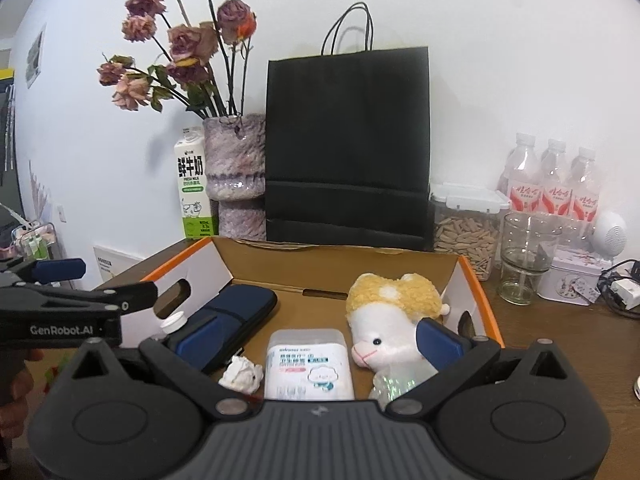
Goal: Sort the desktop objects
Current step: 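Withdraw both tools toward the red rose and the white cap on the table, then grasp the white cap with the right tool while the left tool grasps the red rose, then carry the red rose and white cap over the box with both tools, then open both tools to drop the rose and cap into the box, then withdraw both tools toward the purple pouch and black braided cable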
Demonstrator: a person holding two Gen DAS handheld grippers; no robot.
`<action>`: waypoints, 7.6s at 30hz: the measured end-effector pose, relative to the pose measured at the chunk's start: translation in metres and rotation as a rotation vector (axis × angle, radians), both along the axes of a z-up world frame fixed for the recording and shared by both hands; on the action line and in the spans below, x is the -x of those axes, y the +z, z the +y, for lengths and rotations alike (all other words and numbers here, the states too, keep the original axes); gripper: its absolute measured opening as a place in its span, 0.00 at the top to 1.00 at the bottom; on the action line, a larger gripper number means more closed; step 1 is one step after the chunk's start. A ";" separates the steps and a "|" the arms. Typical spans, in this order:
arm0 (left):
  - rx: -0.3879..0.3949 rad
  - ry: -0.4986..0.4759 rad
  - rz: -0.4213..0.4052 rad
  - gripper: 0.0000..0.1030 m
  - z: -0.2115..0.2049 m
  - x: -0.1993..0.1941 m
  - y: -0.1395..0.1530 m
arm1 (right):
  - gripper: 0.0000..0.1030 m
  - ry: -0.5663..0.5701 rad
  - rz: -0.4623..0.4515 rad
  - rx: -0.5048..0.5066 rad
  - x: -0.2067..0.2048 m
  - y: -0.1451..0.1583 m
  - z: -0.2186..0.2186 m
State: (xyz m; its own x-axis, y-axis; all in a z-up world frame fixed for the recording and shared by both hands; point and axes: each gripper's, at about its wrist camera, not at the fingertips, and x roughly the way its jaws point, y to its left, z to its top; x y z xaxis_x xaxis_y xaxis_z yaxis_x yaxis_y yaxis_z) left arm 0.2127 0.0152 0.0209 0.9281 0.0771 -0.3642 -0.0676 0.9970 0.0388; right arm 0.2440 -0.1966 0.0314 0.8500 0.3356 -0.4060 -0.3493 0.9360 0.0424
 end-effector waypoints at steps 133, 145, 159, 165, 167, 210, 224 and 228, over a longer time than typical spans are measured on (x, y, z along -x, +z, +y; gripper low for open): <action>0.087 -0.031 -0.057 0.71 -0.020 -0.059 0.027 | 0.73 -0.004 -0.061 -0.026 -0.061 0.019 0.035; 0.052 -0.032 0.061 0.69 -0.019 -0.074 -0.002 | 0.73 -0.018 0.012 0.012 -0.071 -0.011 0.035; 0.018 0.065 0.034 0.00 -0.011 -0.070 0.008 | 0.00 -0.076 0.023 0.006 -0.070 -0.007 0.012; 0.009 0.047 0.020 0.00 -0.014 -0.064 0.012 | 0.00 -0.062 0.024 0.024 -0.067 -0.003 0.013; 0.006 0.049 0.017 0.00 -0.014 -0.062 0.013 | 0.00 -0.054 0.024 0.031 -0.065 -0.002 0.015; 0.085 0.034 0.169 0.00 0.038 0.066 -0.043 | 0.00 -0.071 0.277 0.086 0.052 -0.063 -0.036; 0.114 0.025 0.192 0.00 0.043 0.064 -0.052 | 0.00 -0.085 0.264 0.092 0.053 -0.068 -0.036; 0.158 0.022 0.210 0.00 0.048 0.060 -0.053 | 0.00 -0.085 0.264 0.091 0.052 -0.068 -0.036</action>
State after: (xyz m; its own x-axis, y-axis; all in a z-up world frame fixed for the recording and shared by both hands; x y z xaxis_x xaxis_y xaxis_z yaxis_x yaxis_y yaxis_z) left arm 0.1522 0.0630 -0.0322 0.8298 0.0237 -0.5576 -0.0966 0.9901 -0.1018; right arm 0.1918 -0.2326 -0.0366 0.7341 0.2203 -0.6423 -0.2578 0.9655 0.0365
